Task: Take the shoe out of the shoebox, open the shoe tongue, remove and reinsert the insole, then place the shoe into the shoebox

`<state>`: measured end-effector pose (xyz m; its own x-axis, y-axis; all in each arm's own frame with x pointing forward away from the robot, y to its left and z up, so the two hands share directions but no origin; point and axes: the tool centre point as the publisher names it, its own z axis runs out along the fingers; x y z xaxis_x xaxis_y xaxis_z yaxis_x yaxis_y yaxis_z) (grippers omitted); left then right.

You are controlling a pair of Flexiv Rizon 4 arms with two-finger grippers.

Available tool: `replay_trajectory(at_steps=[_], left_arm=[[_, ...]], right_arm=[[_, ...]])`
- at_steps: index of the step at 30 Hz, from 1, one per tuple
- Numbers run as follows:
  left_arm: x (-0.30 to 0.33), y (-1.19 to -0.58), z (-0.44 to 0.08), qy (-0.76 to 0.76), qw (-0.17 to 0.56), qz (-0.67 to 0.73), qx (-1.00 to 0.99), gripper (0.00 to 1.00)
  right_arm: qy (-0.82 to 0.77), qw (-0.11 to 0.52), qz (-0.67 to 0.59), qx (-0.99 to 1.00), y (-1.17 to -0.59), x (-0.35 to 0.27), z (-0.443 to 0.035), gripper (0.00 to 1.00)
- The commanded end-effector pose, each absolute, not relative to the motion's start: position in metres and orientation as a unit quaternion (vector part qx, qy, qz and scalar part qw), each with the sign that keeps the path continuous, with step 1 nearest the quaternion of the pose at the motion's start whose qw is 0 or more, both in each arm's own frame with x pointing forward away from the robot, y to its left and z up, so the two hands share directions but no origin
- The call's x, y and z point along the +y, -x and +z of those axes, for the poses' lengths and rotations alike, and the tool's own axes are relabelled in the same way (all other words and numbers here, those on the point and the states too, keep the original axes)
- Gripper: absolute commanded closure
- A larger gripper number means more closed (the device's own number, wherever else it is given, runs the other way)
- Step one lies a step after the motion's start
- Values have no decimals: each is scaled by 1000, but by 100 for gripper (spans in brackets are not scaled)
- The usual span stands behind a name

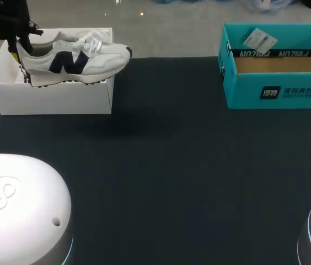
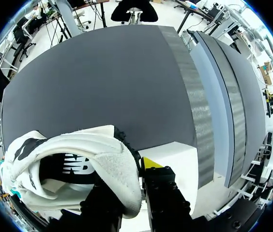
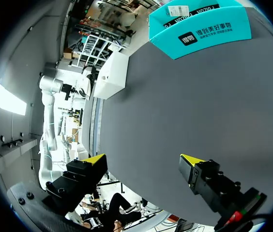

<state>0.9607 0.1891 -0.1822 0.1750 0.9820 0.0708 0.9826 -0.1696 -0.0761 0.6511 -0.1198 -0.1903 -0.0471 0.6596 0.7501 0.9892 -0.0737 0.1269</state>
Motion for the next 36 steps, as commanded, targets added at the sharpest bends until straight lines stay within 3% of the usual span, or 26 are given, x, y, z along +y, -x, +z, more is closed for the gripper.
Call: replay_trajectory(at_steps=[1, 17, 26, 36], left_arm=[[168, -927, -180, 766, 53, -43, -639, 100], [60, -843, -203, 778, 40, -144, -611, 100], [42, -827, -203, 798, -20, -125, -590, 100], [42, -827, -203, 798, -20, -125, -590, 100]], right_arm=[[648, 238, -343, -637, -650, -119, -190, 0], [648, 238, -343, -637, -650, -119, -190, 0], [648, 238, -343, -637, -650, -119, -190, 0], [648, 238, -343, -637, -650, -119, -190, 0]])
